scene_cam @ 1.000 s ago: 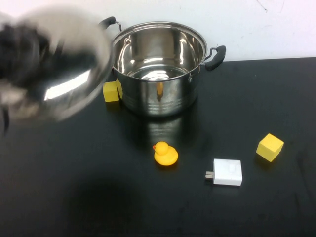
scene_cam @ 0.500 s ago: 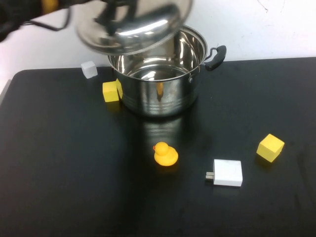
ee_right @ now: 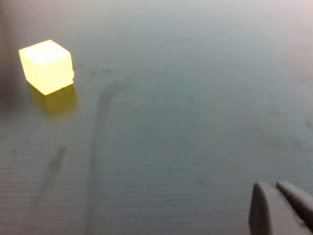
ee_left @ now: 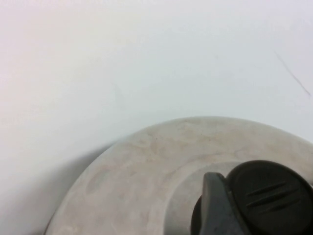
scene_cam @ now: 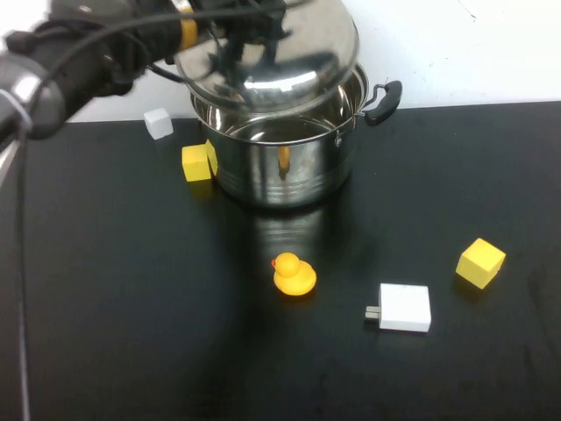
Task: Cover the pot
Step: Place the pot lid on the pot
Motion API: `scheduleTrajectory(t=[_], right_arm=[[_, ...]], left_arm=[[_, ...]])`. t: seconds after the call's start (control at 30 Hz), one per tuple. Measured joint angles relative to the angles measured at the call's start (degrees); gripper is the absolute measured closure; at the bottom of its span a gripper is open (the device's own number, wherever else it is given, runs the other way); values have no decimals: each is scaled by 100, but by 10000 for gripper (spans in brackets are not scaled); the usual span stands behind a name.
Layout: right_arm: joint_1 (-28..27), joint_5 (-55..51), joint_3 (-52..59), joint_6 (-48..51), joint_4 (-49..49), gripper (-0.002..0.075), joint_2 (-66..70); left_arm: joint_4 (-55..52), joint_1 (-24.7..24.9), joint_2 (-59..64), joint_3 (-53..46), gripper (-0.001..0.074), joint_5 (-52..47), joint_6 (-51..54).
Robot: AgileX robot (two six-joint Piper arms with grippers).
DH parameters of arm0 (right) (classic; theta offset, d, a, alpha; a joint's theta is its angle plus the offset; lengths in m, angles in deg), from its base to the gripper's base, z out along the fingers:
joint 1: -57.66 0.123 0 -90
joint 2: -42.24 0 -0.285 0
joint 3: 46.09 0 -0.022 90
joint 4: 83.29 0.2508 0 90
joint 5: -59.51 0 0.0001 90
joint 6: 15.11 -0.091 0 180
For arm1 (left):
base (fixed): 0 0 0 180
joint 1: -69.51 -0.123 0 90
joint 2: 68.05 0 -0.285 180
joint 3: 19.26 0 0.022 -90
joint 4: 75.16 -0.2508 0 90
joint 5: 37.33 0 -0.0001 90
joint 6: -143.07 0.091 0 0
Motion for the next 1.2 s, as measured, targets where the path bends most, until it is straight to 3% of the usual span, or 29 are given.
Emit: scheduleTrajectory(t=[1.2], right_arm=[[0, 0, 0, 0, 0, 728, 0]], left_arm=[[98, 56, 627, 72, 401, 25, -251]])
